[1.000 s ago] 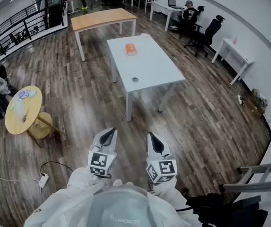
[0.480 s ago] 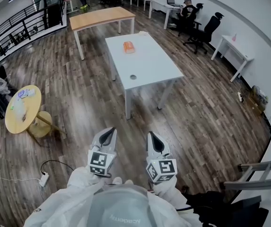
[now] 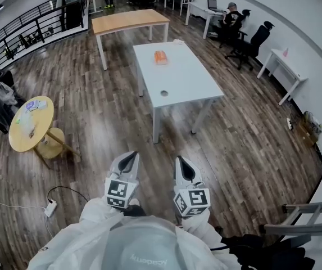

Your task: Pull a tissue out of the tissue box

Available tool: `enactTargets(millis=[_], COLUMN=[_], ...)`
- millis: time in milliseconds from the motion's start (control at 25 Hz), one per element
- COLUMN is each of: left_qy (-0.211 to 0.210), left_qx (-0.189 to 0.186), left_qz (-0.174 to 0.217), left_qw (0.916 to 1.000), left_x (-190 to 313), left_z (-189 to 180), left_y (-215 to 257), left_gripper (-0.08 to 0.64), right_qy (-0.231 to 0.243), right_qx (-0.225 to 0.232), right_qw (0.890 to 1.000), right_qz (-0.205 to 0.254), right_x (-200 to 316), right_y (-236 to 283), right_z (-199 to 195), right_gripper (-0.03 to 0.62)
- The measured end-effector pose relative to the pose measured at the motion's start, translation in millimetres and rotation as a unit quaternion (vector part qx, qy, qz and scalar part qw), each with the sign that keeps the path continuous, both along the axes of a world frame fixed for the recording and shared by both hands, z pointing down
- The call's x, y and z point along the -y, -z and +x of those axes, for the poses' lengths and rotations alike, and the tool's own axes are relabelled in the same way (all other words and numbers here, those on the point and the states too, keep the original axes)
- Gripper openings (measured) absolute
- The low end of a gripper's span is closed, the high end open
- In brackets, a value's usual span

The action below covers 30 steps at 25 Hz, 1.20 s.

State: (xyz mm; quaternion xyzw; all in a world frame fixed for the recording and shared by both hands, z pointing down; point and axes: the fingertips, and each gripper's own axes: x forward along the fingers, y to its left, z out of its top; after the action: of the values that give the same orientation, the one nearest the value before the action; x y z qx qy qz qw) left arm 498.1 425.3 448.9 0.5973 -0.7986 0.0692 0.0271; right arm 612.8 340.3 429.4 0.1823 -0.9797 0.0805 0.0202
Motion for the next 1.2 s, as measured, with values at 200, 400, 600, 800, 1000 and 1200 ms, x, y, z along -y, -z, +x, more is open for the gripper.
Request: enactTargets(millis=[200,400,600,800,1000,1200], left_qy=[0.016,0.016,0.010,0.002,-0.002,0.000], left_qx=[-0.001,-0.001,0.000,-0.002,-0.008,-0.013], left_qz=[0.008,0.014,0.022,0.016,0.005,-0.002], left_qw=[0.9998,0.9998,0.9997,0.9999,1.0000,0.9999], left_x=[1,15,42,70,88,106], left_z=[-19,-45,-88,-142,-193,-245], left_y=[-2,-7,-8,-9,-9,-13], left_gripper=[0.000,0.000,0.000,0.000,0.000,0.000], right_qy=[0.010,0.013,0.007,-0.002,-0.006,-0.010], right_qx=[0.005,0.004,0.005,0.004,-0.003,-0.011], right_qw=[1.000,1.000,1.000,1.000,1.000,1.000], right_qz=[0.008,0.010,0.017,0.014,0.004,0.003], right_x=[5,18,42,68,85,106], right_y=[4,-2,-4,-3,-5,-8], right_z=[-17,-44,-88,-142,-194,-244], right_gripper=[0.002,0.002,0.002,0.002,0.002,0.002])
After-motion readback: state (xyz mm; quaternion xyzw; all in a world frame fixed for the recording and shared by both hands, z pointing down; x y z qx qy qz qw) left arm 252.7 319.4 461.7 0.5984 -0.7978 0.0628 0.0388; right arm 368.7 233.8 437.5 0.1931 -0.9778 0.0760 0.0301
